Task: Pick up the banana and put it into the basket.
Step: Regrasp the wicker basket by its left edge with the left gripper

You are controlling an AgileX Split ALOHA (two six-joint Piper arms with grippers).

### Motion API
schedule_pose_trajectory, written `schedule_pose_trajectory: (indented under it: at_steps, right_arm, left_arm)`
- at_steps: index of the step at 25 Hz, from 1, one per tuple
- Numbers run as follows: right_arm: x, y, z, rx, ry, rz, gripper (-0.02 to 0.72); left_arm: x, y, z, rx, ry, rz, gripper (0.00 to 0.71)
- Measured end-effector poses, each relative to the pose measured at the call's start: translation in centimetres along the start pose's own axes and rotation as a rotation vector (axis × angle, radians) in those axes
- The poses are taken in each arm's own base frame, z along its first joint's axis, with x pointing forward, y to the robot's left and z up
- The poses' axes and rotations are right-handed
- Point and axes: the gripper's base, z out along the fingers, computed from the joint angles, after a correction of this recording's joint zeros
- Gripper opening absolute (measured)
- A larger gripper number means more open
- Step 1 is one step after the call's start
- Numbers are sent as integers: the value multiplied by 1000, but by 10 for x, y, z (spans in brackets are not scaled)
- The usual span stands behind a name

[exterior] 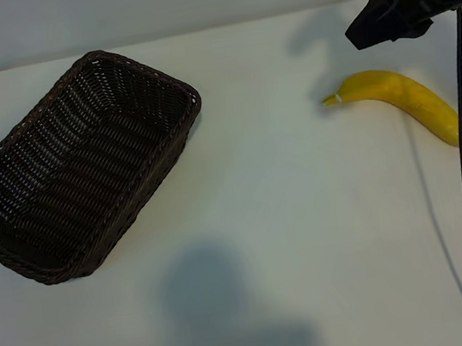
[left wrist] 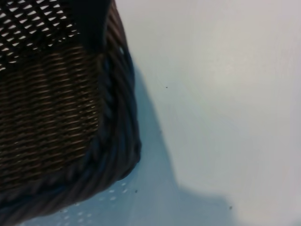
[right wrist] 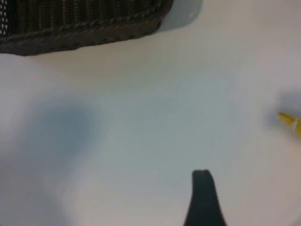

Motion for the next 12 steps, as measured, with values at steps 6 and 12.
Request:
schedule_pose_trajectory:
  at_steps: [6, 12]
  right_arm:
    - [-1, -1, 0, 12, -13, 9, 503]
    - [-2, -1, 0, 15, -17, 10, 503]
  left_arm:
    - [-4, 2, 13, -20, 42, -12, 496]
    - [-7, 3, 19, -32, 66, -16, 496]
